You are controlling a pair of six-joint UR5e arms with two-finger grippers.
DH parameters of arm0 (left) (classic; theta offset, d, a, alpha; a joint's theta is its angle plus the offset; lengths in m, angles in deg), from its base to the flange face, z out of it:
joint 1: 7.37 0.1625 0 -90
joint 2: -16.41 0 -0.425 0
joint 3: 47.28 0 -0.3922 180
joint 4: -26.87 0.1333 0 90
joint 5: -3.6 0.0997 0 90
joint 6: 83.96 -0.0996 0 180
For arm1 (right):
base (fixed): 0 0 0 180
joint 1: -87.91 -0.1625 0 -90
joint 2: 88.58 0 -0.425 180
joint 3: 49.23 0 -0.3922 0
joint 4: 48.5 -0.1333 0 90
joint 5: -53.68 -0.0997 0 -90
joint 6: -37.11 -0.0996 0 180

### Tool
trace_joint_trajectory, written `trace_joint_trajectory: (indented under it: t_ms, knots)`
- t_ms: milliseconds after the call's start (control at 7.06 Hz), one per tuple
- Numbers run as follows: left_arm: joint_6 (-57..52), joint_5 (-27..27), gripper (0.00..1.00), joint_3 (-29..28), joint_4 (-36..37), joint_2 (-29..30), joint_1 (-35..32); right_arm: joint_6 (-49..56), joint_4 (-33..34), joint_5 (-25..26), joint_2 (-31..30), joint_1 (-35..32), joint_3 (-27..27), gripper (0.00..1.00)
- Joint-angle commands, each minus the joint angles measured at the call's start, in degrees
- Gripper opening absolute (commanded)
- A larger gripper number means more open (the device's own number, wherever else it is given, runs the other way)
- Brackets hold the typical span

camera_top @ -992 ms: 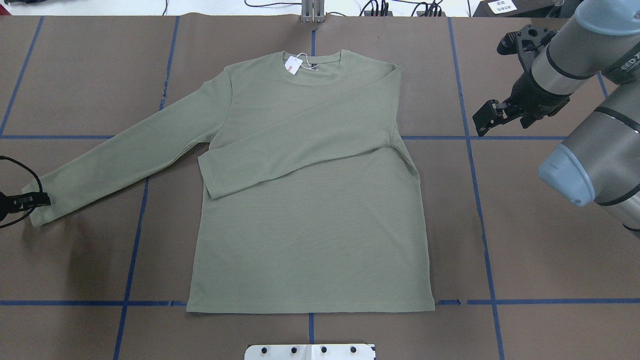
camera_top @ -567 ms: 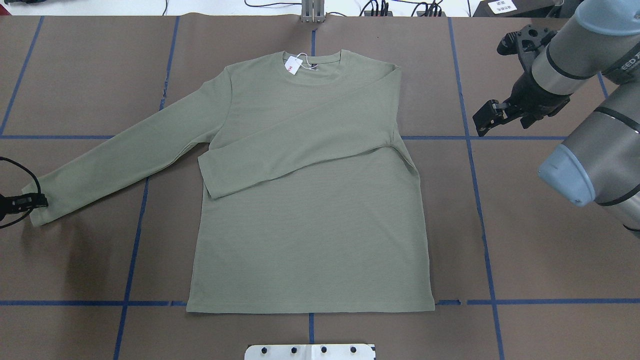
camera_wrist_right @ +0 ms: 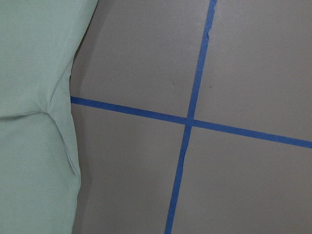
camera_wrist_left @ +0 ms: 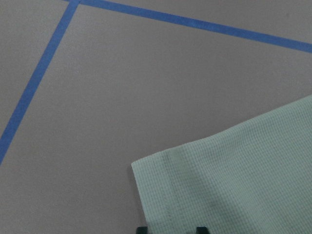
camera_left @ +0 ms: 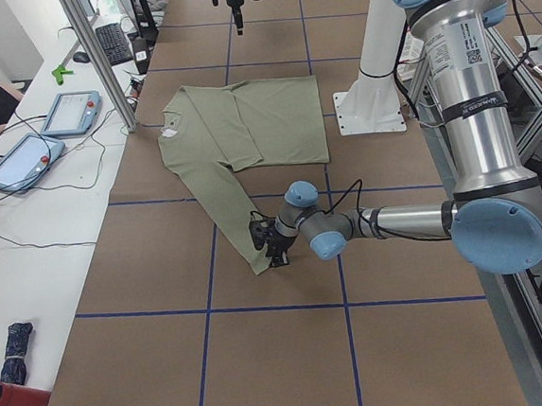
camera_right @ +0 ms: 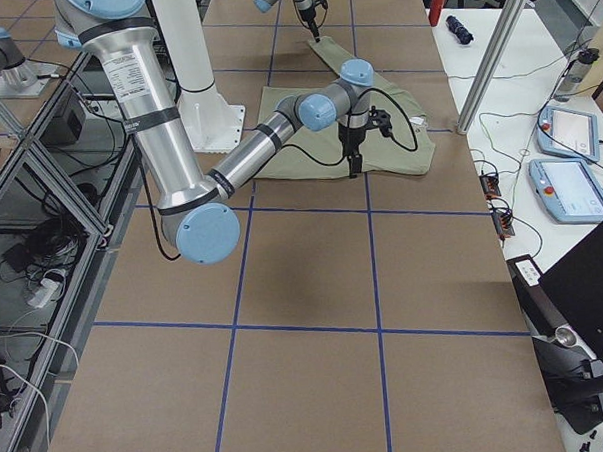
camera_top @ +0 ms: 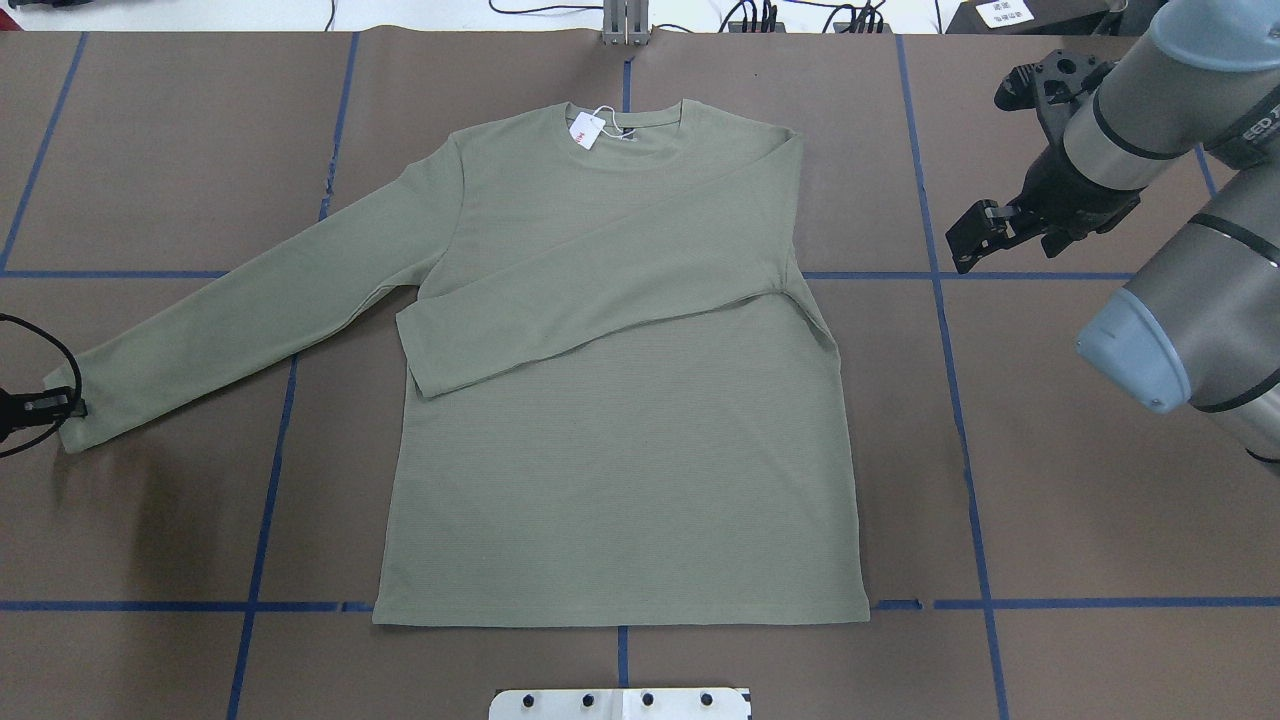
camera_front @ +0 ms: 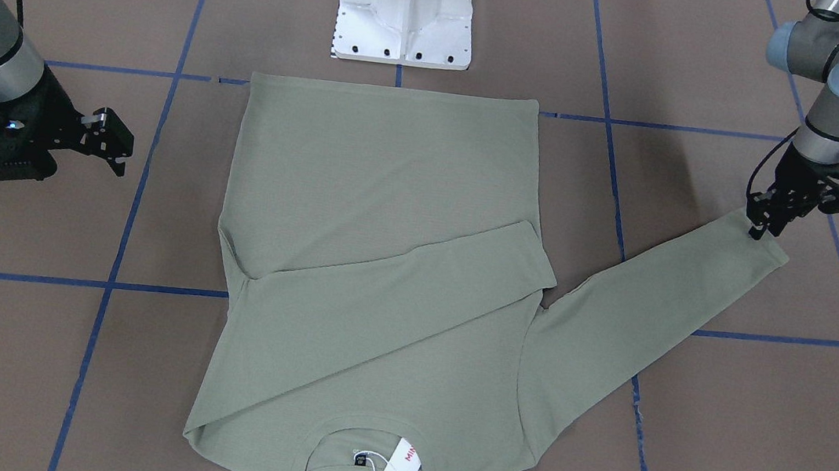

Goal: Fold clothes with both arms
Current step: 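Grasp the cuff of the other sleeve with the left gripper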

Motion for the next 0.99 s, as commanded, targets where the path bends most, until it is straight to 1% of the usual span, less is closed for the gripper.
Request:
trace_joint_trajectory:
  t_ms: [0,142,283,425,567,850]
  knots:
    - [-0.1,0.0,0.71,0.1,0.0,0.0,0.0,0.0,0.0,0.0,0.0,0.0,0.0,1.0]
    - [-0.2,0.0,0.79,0.1,0.1,0.0,0.0,0.0,0.0,0.0,0.0,0.0,0.0,1.0]
    - [-0.2,0.0,0.8,-0.2,0.0,-0.1,0.1,0.0,0.0,0.0,0.0,0.0,0.0,1.0]
    - [-0.2,0.0,0.86,-0.3,0.1,-0.1,0.1,0.0,0.0,0.0,0.0,0.0,0.0,1.0]
    - [-0.2,0.0,0.88,-0.4,0.1,0.0,0.1,0.0,0.0,0.0,0.0,0.0,0.0,1.0]
    - [-0.1,0.0,0.88,-0.4,0.1,0.0,0.1,0.0,0.0,0.0,0.0,0.0,0.0,1.0]
